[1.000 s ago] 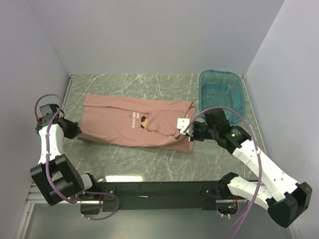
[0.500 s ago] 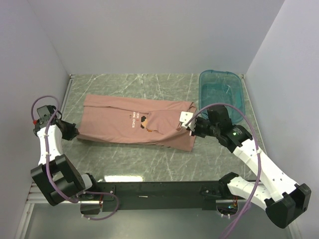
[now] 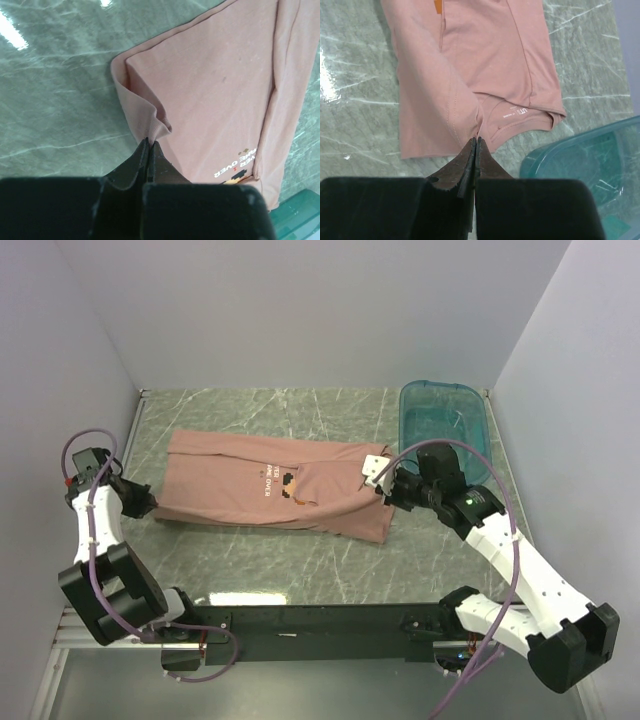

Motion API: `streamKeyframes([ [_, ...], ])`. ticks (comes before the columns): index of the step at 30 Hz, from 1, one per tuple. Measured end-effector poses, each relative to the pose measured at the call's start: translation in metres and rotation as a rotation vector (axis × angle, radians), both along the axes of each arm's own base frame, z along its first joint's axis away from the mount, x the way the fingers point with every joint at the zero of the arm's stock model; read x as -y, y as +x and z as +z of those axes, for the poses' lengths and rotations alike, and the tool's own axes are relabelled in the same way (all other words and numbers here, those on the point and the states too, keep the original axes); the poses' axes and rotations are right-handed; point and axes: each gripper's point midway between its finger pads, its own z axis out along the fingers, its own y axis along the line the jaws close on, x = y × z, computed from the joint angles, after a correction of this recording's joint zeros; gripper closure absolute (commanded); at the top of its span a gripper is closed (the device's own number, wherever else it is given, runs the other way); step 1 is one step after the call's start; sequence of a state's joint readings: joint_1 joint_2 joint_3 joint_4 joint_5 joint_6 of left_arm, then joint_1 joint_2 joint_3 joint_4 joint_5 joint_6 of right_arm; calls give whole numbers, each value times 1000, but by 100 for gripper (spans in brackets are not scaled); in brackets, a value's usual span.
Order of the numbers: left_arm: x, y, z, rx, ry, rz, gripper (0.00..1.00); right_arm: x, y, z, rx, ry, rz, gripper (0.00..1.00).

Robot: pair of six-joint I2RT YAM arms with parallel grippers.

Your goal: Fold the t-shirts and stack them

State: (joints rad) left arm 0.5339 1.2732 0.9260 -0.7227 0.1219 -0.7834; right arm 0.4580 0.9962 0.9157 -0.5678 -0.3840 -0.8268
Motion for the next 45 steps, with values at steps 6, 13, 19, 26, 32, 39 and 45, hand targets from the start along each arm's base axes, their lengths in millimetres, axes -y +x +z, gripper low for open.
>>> streamKeyframes([
  [6, -5, 14, 4, 5, -13, -9, 100, -6, 8, 13, 14, 14, 13, 100],
  [13, -13, 35, 9, 16, -27, -21, 100, -13, 18, 22, 17, 21, 25, 100],
  [19, -16, 47, 5, 3, -38, -32, 100, -15, 21, 18, 2, 14, 25, 100],
  [26, -12, 62, -1, -15, -46, -63, 100, -16, 25, 17, -5, 8, 21, 100],
  [32, -8, 81, -7, -32, -46, -95, 100, -16, 28, 13, -13, 2, 14, 100],
  [39, -10, 100, -11, -46, -36, -107, 100, -16, 38, 12, -23, -2, -2, 100],
  [45, -12, 111, -19, -67, -31, -112, 100, -17, 45, 14, -18, -2, -10, 100],
])
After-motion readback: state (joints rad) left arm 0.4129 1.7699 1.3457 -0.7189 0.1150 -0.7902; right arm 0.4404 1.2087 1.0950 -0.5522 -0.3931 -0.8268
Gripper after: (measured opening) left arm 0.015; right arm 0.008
